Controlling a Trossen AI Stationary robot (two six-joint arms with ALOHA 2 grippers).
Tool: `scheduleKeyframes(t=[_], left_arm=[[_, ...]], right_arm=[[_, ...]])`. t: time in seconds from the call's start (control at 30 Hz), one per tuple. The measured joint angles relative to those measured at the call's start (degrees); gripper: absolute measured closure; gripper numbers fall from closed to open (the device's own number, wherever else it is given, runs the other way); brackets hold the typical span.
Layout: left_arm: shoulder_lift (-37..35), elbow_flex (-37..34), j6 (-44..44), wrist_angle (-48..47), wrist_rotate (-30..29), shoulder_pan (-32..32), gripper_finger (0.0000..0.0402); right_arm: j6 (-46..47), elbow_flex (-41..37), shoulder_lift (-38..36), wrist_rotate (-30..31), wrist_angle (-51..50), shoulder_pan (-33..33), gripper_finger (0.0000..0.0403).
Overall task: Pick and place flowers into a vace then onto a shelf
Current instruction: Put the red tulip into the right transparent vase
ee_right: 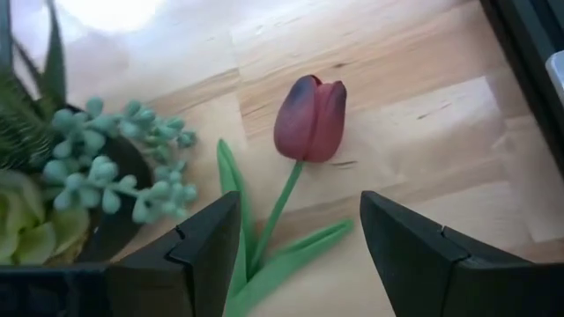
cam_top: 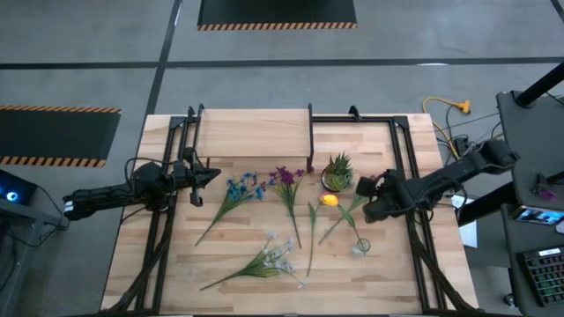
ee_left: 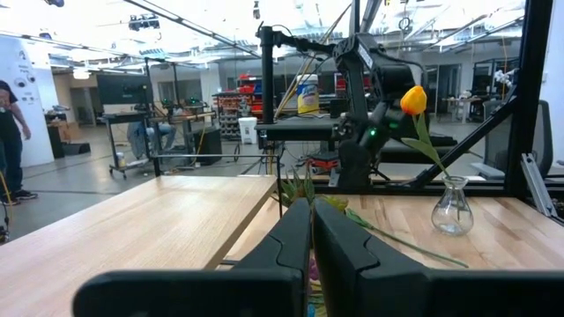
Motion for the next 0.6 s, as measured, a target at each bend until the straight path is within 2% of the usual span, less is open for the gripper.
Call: scheduleKeyframes(t=[0.43,0.6], left_arm=[[0.0,0.0,0.0,0.02,0.02,0.02,0.0402],[0.02,0.0,0.0,0.02,0.02,0.0,0.0402]], right_arm=[[-1.92,-7.08,-0.02,0.5,10.54,-5.12,0.0179],[-8.06,-8.43,0.39,1.73,17.67,-8.07,0.0179]])
